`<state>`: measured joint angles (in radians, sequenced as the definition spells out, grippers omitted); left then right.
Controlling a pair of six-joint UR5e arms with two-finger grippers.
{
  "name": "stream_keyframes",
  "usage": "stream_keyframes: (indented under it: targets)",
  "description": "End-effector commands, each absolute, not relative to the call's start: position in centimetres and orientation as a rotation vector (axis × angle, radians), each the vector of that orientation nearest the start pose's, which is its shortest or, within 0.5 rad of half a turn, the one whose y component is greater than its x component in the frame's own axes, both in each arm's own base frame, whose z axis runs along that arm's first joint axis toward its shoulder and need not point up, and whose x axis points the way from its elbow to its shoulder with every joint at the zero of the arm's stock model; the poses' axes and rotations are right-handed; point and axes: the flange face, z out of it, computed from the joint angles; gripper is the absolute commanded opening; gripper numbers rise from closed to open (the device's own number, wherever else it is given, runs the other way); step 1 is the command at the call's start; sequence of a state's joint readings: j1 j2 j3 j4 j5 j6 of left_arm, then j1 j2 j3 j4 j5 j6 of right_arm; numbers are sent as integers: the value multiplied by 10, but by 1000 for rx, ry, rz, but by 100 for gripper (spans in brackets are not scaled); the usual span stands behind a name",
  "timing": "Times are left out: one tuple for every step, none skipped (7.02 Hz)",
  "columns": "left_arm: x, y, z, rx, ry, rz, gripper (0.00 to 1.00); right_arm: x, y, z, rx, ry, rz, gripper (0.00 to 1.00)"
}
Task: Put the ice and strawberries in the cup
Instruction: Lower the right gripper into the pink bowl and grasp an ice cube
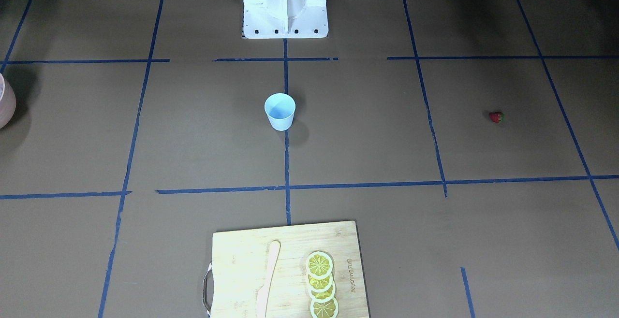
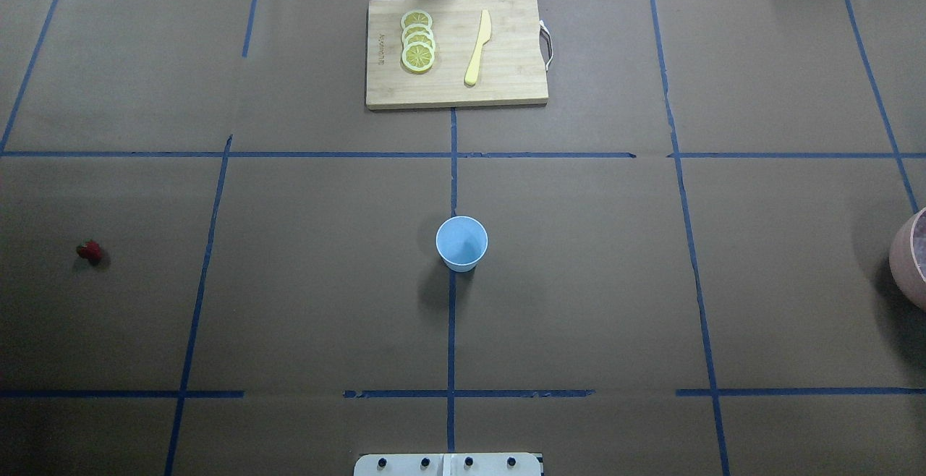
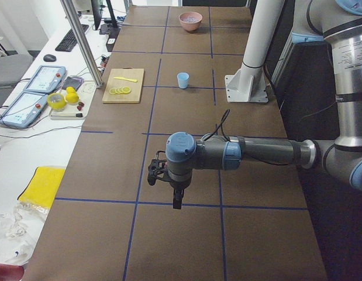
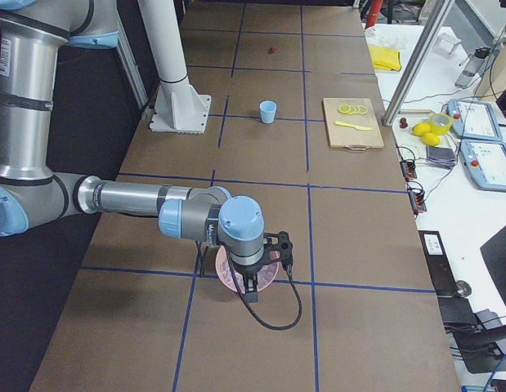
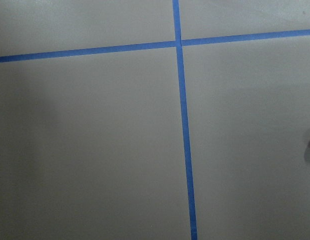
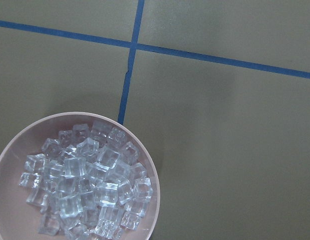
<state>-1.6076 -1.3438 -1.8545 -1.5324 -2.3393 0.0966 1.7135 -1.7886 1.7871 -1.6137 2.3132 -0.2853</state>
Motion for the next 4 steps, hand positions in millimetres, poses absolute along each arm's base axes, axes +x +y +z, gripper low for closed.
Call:
stream_keyframes:
  targets:
    - [-79, -394, 624, 69, 767, 64, 100, 122, -383, 656, 117, -736, -119, 100]
    - [-79, -394, 624, 69, 767, 64, 100, 121, -384, 656, 116, -738, -119, 100]
    - [-79, -394, 625, 67, 767, 63, 100, 121, -387, 651, 124, -739, -123, 100]
    - [-79, -394, 625, 67, 767, 63, 100, 117, -390, 642, 141, -764, -129, 100]
